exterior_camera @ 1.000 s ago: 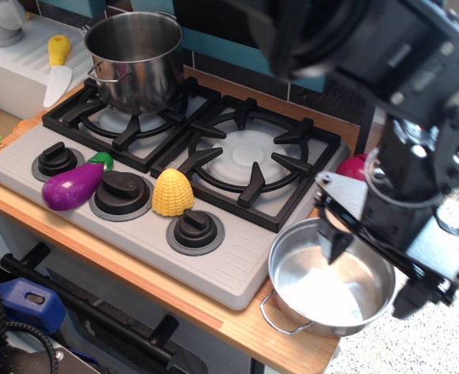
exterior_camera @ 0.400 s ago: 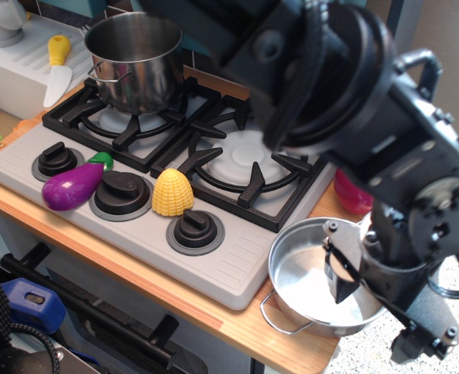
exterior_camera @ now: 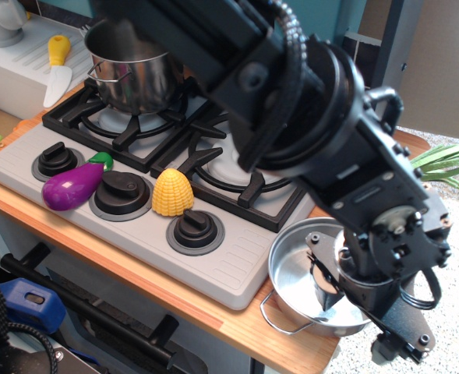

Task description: Put pot or pan on stove

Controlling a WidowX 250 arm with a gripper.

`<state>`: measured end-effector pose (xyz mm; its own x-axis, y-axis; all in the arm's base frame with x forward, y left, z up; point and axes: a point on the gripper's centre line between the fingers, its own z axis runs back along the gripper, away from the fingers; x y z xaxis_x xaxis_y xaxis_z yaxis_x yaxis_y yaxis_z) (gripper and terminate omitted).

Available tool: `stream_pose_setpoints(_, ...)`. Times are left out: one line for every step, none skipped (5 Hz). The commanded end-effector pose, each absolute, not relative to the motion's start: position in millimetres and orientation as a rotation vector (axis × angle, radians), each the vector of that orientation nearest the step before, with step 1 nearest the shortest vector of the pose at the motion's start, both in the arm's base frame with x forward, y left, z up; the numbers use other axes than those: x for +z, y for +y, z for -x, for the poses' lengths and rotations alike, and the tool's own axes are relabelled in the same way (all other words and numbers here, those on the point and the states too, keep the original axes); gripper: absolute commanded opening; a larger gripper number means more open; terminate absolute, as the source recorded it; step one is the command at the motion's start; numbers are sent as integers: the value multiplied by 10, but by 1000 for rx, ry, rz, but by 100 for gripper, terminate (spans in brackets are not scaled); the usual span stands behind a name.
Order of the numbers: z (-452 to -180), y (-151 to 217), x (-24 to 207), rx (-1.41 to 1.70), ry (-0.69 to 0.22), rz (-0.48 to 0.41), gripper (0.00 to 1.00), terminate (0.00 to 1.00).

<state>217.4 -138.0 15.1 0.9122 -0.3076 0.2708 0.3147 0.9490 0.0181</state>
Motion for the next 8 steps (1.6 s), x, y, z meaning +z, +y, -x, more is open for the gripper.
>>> stream_pose_setpoints(-2210, -1363, 136, -304, -297, 38, 0, 0)
stream_pose_setpoints(-2212, -1351, 140, -294, -303, 34, 0, 0)
stream_pose_setpoints(-2196, -1443, 283, -278, -270, 0, 0, 0)
stream_pose_setpoints(-2222, -1463, 494, -287, -219, -61, 0, 0)
stream_pose_setpoints(-2298, -1326, 692, -343, -187, -132, 0, 0)
stream_pose_setpoints(-2425, -1077, 855, -405, -201, -198, 0, 0)
stream_pose_setpoints(-2557, -847, 900, -469, -209, -188, 0, 0)
stream_pose_setpoints(-2663, -663, 898, -526, -215, -180, 0, 0)
